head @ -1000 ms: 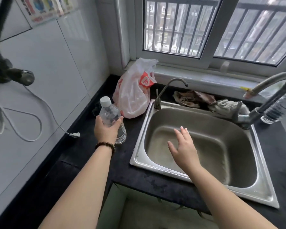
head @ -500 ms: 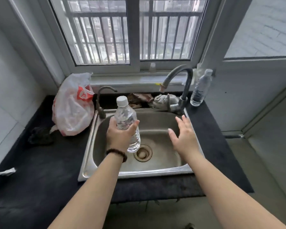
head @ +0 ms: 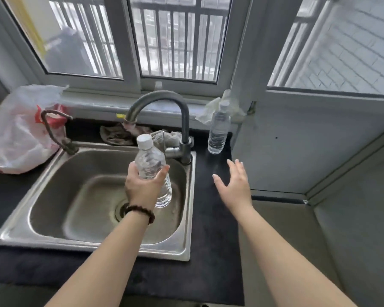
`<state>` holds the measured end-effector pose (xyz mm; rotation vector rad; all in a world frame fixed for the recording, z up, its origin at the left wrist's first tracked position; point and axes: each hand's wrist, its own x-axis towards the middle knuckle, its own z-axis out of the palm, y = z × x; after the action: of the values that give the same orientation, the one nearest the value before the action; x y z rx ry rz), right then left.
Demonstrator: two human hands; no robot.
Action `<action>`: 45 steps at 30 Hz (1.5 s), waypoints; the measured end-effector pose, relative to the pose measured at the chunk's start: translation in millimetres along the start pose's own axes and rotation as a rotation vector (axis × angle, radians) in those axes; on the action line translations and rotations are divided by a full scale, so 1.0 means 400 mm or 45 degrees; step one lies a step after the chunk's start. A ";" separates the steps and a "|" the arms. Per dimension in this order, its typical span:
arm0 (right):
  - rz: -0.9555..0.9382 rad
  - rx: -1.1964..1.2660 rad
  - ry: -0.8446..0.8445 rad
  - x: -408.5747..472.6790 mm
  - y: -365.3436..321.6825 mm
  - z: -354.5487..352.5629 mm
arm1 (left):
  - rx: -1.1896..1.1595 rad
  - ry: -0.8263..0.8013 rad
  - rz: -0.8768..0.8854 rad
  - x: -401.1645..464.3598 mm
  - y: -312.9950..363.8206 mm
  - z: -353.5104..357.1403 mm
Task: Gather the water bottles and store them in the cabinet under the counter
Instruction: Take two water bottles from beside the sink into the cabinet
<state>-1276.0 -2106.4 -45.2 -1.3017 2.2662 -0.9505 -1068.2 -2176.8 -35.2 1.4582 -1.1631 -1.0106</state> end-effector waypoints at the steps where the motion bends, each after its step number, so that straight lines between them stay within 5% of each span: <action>1: -0.004 0.007 -0.020 0.026 0.012 -0.013 | 0.011 0.010 -0.005 -0.013 0.002 0.018; 8: -0.023 0.153 -0.097 0.206 0.029 -0.006 | 0.115 0.160 -0.015 -0.030 -0.016 0.080; 27: 0.139 0.397 0.327 0.501 0.009 0.107 | 0.216 0.340 -0.018 0.008 -0.074 0.061; 45: -0.278 0.486 0.010 0.183 -0.033 -0.028 | 0.208 0.530 0.084 -0.095 0.026 -0.038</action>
<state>-1312.0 -2169.5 -26.4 -1.3838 1.8492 -1.3835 -1062.5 -2137.5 -21.2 1.6505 -0.9957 -0.5385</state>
